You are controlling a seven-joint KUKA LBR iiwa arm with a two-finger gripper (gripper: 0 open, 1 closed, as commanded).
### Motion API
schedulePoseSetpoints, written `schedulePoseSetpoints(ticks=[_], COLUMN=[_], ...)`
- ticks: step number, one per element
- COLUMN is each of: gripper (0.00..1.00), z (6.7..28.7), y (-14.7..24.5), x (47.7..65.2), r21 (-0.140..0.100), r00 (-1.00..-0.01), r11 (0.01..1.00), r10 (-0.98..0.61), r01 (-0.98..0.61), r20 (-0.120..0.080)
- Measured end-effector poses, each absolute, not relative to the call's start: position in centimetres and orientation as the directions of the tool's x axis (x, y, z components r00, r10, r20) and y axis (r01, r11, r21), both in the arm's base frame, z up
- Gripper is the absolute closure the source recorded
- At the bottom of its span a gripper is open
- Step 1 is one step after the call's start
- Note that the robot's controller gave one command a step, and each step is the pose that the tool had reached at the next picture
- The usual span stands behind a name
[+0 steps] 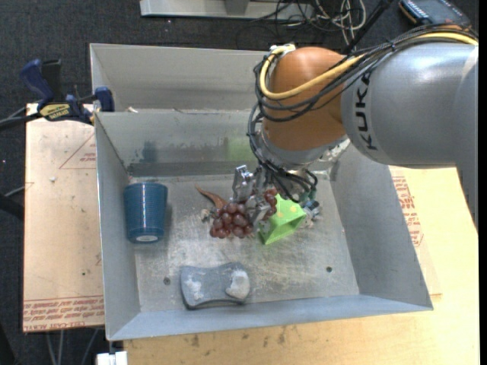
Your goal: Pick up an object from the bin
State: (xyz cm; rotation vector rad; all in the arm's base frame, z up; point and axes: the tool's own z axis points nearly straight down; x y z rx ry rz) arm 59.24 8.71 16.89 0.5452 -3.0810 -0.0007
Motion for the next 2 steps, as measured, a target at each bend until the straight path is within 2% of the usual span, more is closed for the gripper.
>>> schedulePoseSetpoints(ticks=[1,2], gripper=[1.0,1.0], z=[15.0,32.8], y=[10.8,4.7], x=[57.4,58.4], r21=[-0.003,0.001], r00=[-0.882,-0.869], r11=[0.882,0.869], r10=[-0.471,-0.494], r01=[-0.471,-0.494], r20=[-0.011,-0.001])
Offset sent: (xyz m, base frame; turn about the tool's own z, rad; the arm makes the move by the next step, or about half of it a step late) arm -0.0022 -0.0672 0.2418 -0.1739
